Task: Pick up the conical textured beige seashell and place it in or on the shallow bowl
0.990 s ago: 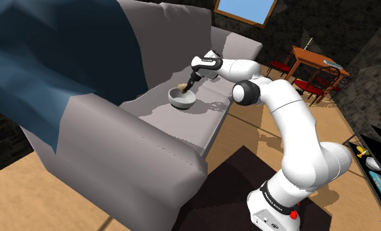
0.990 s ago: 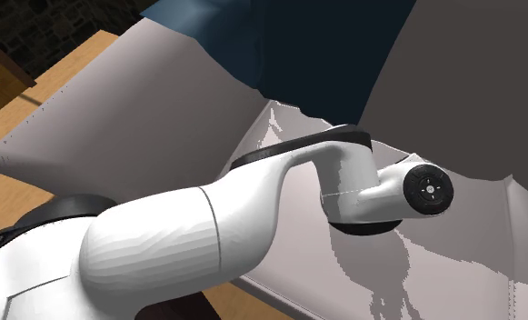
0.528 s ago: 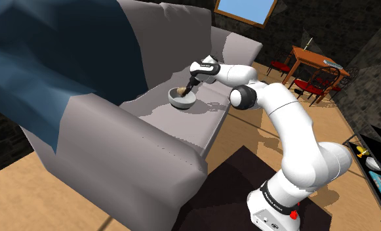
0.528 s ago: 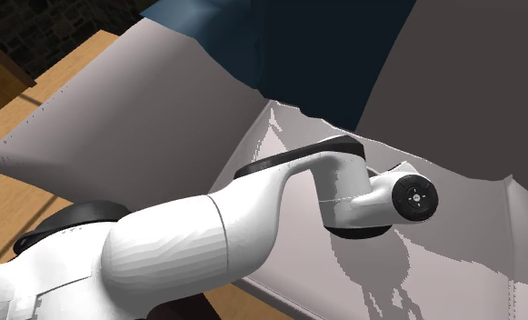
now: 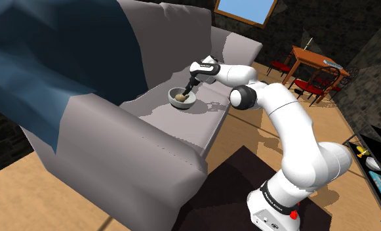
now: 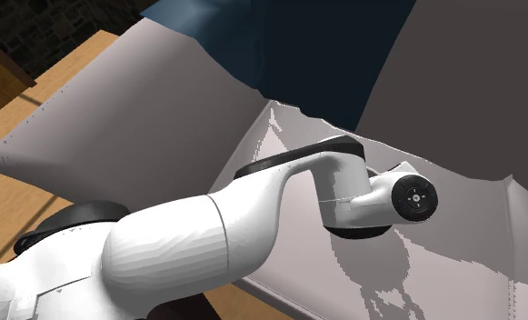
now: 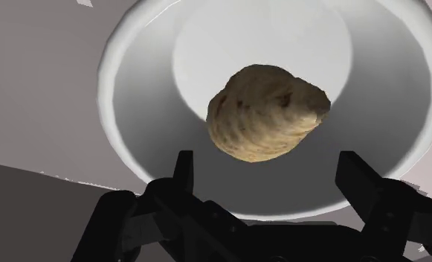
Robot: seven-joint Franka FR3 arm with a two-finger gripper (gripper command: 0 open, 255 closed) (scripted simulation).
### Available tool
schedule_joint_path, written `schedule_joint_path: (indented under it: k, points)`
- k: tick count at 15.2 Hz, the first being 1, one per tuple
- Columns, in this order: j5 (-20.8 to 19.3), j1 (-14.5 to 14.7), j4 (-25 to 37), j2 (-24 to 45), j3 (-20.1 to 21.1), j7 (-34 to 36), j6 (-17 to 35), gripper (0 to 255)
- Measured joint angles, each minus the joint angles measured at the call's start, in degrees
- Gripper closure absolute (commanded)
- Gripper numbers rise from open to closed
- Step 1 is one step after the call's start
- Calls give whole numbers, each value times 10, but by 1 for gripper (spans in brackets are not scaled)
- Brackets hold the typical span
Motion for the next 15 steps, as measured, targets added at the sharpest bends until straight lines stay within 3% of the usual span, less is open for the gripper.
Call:
schedule_joint_path:
  k: [4,9,15]
  points:
    - [0,0,0,0,0,0,0,0]
    - [9,-5,-119,-100,-1,-22,15,0]
    - [9,-5,-130,-109,-1,-23,16,0]
